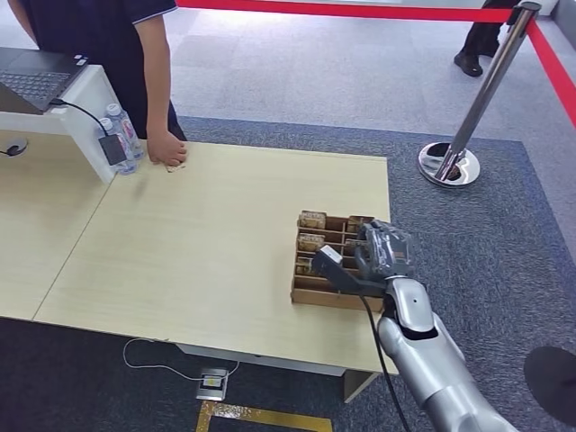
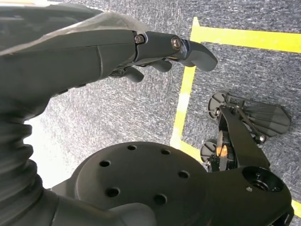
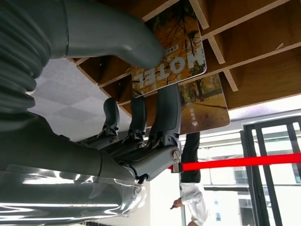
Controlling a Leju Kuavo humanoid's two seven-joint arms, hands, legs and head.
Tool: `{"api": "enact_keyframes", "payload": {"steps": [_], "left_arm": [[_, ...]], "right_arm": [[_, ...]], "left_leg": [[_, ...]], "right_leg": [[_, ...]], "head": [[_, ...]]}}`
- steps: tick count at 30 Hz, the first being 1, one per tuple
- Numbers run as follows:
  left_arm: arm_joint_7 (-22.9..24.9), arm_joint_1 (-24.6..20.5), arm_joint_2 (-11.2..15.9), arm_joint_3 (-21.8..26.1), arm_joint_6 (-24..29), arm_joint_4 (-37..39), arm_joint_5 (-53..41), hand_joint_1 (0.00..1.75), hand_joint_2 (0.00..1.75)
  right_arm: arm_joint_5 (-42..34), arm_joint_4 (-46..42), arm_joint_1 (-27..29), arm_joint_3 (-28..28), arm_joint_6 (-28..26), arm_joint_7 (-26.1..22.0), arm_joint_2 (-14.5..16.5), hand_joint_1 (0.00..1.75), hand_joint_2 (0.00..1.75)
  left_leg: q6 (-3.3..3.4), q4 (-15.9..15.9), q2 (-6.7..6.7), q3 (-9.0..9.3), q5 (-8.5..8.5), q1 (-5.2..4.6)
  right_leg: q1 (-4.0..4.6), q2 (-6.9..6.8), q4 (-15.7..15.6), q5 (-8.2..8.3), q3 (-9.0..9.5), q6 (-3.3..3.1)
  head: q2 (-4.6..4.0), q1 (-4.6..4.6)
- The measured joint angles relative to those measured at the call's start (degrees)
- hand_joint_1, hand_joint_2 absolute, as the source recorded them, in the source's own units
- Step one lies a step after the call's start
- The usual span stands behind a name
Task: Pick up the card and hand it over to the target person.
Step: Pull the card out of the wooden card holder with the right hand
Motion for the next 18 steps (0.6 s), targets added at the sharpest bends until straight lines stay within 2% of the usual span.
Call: {"api": "enact_keyframes", "payload": {"steps": [3,7,15,18], "left_arm": [[0.10,-0.03,0.06,-0.02,-0.03,0.02,-0.10,0.00,1.75],[0.10,-0.06,0.04,0.02,-0.03,0.03,-0.17,0.00,1.75],[0.05,-0.14,-0.08,0.40,0.10,0.03,0.04,0.00,1.75],[0.13,-0.12,-0.25,0.87,0.30,0.03,0.46,0.00,1.75]], "right_arm": [[0.14,-0.31,0.28,-0.48,-0.19,-0.30,0.11,1.30,1.75],[0.22,-1.39,0.71,-0.99,0.20,-1.14,0.01,1.75,1.75],[0.08,-4.37,1.36,-0.98,1.37,-3.40,-0.72,1.75,1.75],[-0.73,-8.67,3.34,-0.74,1.28,-4.74,-1.72,1.75,1.75]], "left_leg": [[0.03,0.00,0.00,0.01,0.01,0.00],[0.04,0.01,-0.02,-0.05,0.06,0.00],[0.03,0.01,0.00,0.06,0.01,-0.01],[0.04,0.01,-0.03,0.05,0.02,-0.01]], "right_leg": [[0.00,0.00,-0.01,0.01,0.02,0.02],[0.01,0.00,-0.01,0.05,-0.03,0.02],[-0.01,-0.02,0.01,-0.01,0.05,0.03],[-0.01,-0.04,0.00,0.00,0.04,0.03]], "head": [[0.00,0.00],[0.00,0.00],[0.00,0.00],[0.00,0.00]]}}
